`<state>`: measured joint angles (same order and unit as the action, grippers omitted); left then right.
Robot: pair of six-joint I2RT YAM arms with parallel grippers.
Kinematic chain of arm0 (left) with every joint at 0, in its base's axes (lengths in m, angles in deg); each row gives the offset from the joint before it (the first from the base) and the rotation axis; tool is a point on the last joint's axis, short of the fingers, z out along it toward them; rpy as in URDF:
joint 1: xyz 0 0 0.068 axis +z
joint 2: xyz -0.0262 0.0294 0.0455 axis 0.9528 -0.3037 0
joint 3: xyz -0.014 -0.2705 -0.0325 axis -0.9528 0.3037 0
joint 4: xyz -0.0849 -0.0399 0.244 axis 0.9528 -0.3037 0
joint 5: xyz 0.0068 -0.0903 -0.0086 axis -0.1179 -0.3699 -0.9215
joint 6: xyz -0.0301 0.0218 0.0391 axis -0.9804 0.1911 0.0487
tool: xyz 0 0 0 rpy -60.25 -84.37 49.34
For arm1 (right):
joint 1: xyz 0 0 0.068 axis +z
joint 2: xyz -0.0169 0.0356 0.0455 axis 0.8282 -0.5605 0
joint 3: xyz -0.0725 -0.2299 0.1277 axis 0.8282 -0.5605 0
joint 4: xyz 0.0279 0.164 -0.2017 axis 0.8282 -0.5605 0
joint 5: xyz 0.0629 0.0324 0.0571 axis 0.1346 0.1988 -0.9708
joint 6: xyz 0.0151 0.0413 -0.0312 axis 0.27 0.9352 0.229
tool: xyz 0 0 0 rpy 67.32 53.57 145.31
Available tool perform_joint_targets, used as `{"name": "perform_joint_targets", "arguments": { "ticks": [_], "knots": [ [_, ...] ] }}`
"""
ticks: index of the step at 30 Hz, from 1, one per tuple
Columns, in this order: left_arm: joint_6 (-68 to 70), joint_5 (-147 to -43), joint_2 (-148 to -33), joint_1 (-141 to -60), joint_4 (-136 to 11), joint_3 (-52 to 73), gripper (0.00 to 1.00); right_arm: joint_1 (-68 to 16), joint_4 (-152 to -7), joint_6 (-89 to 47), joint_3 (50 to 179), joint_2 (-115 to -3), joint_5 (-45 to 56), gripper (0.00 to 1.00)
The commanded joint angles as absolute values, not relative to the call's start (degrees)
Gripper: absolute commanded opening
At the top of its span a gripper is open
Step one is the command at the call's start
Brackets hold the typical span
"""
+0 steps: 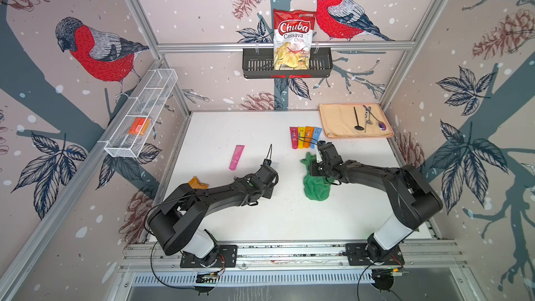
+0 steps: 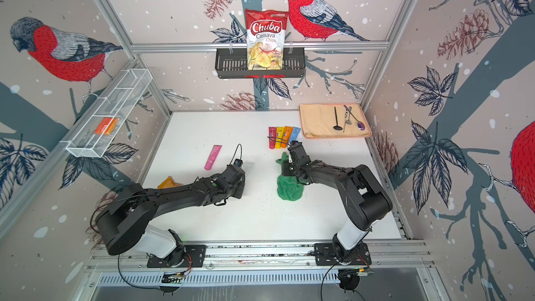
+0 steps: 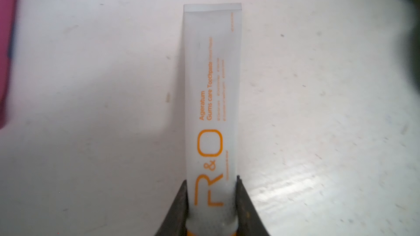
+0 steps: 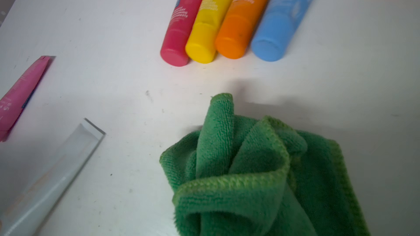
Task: Wipe the surface of the toothpaste tube
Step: Wipe the dirt from the toothpaste tube, then place the toothpaste at the center of the board.
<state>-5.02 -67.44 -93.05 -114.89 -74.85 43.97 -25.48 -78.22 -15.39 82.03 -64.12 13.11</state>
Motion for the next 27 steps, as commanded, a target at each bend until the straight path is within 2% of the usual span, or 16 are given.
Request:
{"name": "perform_joint_targets", "arguments": {
  "ticks": [1, 10, 17, 27],
  "knots": [
    [-5.99, -63.86, -94.44, -110.61, -76.88, 41.79, 0.12, -26.83, -74.86, -14.15, 78.69, -61.03, 15.07, 0.13],
    [-0.79, -57.82, -104.54, -102.77, -79.06, 32.31, 0.12, -32.38, -69.80, -13.44, 75.63, -62.27, 5.81, 0.13],
    [2.92, -60.44, -105.99, -96.41, -78.38, 30.96, 0.13, -33.01, -69.52, -13.63, 76.23, -63.87, 3.67, 0.13],
    [5.92, -62.75, -108.29, -94.74, -77.36, 28.63, 0.17, -33.42, -69.24, -13.72, 76.42, -64.73, 2.03, 0.13]
  ]
}}
